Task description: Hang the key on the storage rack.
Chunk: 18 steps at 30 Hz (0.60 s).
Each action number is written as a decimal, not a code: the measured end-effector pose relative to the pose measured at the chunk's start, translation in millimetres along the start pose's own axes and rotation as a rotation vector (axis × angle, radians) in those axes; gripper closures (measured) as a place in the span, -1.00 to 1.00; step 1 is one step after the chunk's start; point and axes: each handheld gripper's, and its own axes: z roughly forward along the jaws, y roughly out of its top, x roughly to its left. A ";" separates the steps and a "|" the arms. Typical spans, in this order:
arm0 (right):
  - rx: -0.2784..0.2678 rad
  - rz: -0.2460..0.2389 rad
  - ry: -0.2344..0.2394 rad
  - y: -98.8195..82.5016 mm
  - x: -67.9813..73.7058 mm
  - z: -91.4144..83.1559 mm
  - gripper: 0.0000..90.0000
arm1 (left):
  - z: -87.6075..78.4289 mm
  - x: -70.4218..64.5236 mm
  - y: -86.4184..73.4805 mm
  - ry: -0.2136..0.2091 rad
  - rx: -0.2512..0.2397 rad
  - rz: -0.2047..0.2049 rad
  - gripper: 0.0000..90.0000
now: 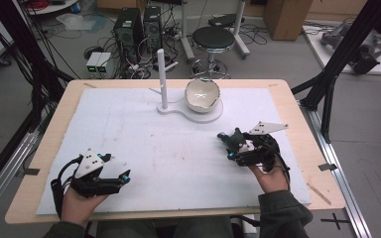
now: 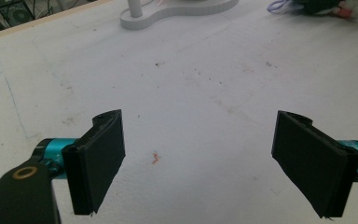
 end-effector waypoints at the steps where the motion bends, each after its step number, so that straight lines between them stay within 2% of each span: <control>1: -0.001 0.002 -0.003 0.1 -2.2 -1.3 -0.74 | 0.0 0.3 0.0 -0.001 0.002 0.002 -0.61; 6: 0.011 0.031 -0.014 2.4 -13.8 -9.6 -0.74 | -0.5 0.3 -0.1 0.003 0.002 0.000 -0.61; 12: -0.002 0.051 -0.041 8.1 -26.5 -20.6 -0.74 | -0.4 -0.4 0.2 0.002 0.000 -0.003 -0.61; 14: -0.011 0.055 -0.051 10.2 -29.4 -21.3 -0.74 | -0.7 -0.5 0.2 0.003 0.002 -0.001 -0.61; 18: 0.011 0.056 -0.070 10.0 -32.0 -17.5 -0.73 | -1.2 0.5 0.1 0.004 0.002 0.000 -0.61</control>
